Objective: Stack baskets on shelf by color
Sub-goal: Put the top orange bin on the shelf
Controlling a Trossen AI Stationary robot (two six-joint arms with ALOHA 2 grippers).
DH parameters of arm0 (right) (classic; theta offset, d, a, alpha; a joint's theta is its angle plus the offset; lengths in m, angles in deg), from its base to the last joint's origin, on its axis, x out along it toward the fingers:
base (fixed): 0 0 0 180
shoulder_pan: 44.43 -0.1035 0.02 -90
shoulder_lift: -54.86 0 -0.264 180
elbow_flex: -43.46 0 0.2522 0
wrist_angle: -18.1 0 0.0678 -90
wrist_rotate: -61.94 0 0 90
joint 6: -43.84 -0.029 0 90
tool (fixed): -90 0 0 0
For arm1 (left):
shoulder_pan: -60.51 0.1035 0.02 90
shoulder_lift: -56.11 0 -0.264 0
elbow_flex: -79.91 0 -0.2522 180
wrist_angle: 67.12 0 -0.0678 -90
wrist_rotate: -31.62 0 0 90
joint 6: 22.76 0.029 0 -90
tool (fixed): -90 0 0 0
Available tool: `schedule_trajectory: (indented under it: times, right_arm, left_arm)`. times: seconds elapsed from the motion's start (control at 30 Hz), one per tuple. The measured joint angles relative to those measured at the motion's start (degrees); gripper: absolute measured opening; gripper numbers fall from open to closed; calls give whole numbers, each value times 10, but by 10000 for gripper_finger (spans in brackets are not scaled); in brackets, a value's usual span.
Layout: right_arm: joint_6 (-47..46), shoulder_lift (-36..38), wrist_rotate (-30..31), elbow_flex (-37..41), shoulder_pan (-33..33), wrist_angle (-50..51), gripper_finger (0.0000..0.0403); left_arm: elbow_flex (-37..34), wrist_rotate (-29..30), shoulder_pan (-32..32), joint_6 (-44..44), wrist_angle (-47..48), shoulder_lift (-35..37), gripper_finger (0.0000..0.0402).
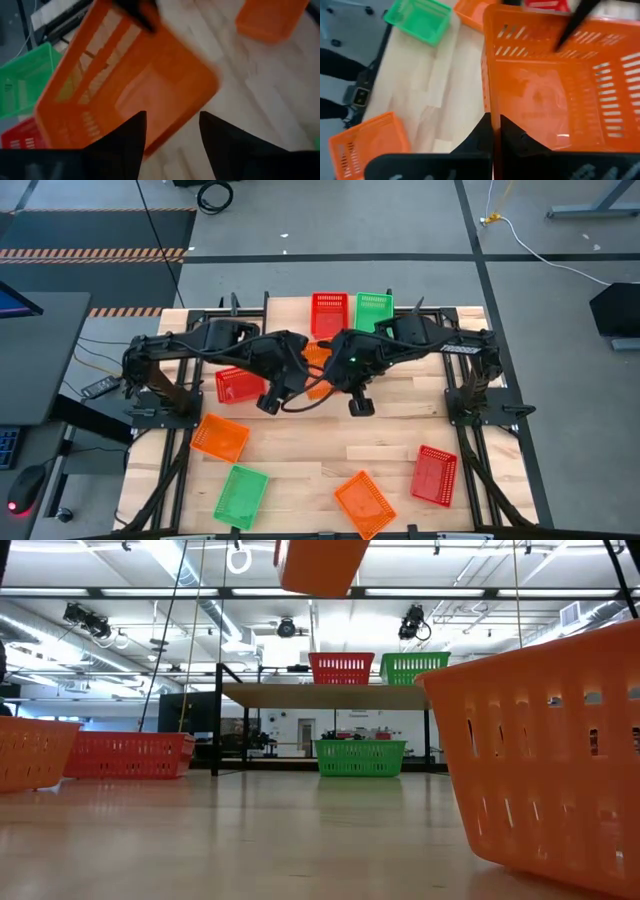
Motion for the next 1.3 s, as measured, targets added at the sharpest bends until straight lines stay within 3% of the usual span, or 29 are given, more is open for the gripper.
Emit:
schedule_trajectory:
  times: [0.23,0.53,1.3]
  right_arm:
    - [-34,-17,52,16,25,-6,5]
    - [-67,-28,82,31,27,-50,6]
    - [-73,-27,86,31,31,-57,7]
  left_arm:
    - [-1,2,-5,-89,-53,0,197]
    - [0,56,4,-163,-11,-12,200]
    - [-2,124,-3,-204,-14,-13,181]
